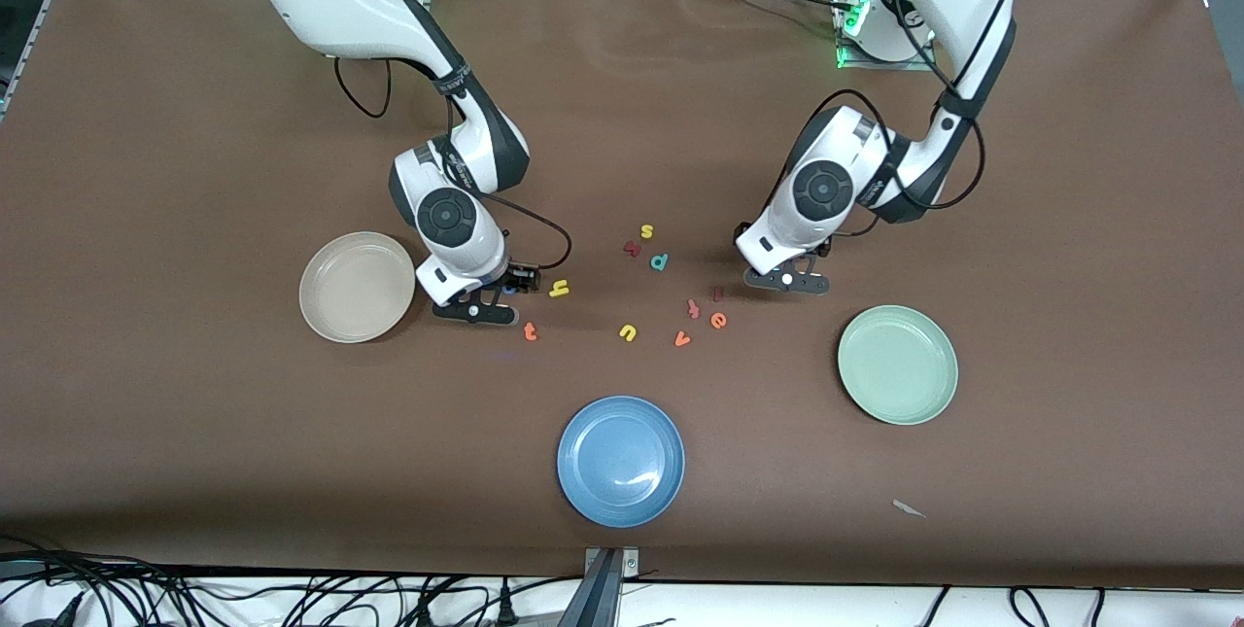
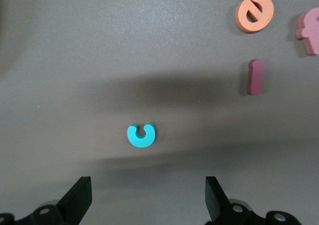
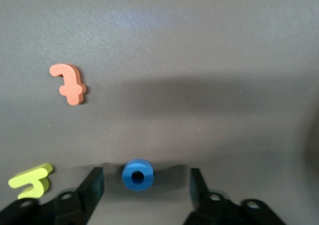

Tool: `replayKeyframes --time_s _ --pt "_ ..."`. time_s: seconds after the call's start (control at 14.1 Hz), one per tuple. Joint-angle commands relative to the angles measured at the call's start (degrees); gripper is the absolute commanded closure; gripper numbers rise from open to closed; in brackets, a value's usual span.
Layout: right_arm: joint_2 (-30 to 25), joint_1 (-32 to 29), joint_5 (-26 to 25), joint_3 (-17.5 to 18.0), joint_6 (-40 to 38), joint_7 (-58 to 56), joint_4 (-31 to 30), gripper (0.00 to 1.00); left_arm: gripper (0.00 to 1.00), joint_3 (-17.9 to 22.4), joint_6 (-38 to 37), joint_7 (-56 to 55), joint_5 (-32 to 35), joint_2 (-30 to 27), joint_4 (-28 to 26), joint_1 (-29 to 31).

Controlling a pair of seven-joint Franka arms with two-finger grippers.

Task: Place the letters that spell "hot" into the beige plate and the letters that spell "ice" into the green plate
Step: 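Lower the right gripper to blue o while the left gripper reaches cyan c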

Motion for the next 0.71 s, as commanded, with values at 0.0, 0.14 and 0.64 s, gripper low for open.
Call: replayKeyframes --time_s 0.0,0.14,0.64 --pt "1.1 0.3 0.2 0.0 0.1 -0.8 1.9 0.32 0.00 0.3 2.9 -2.8 2.4 2.0 0.6 -0.7" --pt "1.1 0.3 0.2 0.8 0.1 -0.8 1.9 0.43 0.05 0.3 4.4 -3.9 2.4 2.5 0.4 -0.6" --pt "1.7 0.3 0.1 1.1 0.7 -0.7 1.9 0.64 0.26 0.4 6.8 -3.8 2.4 3.6 0.8 0.6"
